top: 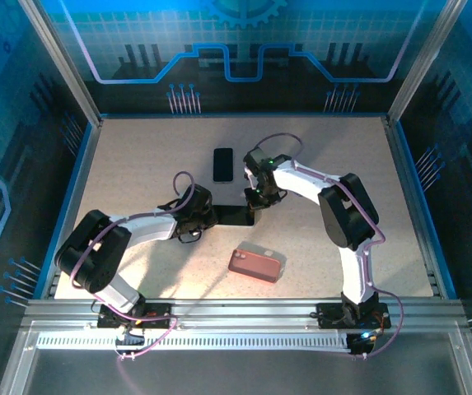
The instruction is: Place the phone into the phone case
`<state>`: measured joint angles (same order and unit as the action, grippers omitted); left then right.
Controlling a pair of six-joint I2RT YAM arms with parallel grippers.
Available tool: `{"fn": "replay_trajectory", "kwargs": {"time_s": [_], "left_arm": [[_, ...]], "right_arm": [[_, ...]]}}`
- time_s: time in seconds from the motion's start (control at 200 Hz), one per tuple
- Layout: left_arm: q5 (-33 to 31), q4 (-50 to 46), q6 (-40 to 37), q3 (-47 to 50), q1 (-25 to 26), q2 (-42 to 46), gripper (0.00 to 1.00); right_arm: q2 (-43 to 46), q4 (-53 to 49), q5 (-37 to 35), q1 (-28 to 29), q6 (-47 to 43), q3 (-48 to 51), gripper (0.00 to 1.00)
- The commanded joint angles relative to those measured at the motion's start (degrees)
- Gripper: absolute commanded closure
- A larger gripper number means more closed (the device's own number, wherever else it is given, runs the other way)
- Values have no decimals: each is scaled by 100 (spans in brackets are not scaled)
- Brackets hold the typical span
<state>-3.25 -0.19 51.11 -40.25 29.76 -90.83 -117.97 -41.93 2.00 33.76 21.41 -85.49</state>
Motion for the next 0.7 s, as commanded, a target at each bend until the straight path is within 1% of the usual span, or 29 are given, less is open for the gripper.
{"fn": "replay_trajectory", "kwargs": {"time_s": [0.0, 0.15, 0.5, 0.695], "left_arm": [[-95, -8, 91, 185, 49, -215, 91], [-103, 17, 101, 193, 48, -264, 92], [-63, 79, 110, 180, 46, -322, 92], [-98, 54, 112, 176, 40, -355, 92]], "right_arm": [[-762, 124, 72, 341, 185, 618, 100], [-802, 299, 261, 411, 356, 882, 100], [-1071, 247, 235, 531, 394, 946, 100], [-1210, 349, 281, 570, 442, 1138, 100]]}}
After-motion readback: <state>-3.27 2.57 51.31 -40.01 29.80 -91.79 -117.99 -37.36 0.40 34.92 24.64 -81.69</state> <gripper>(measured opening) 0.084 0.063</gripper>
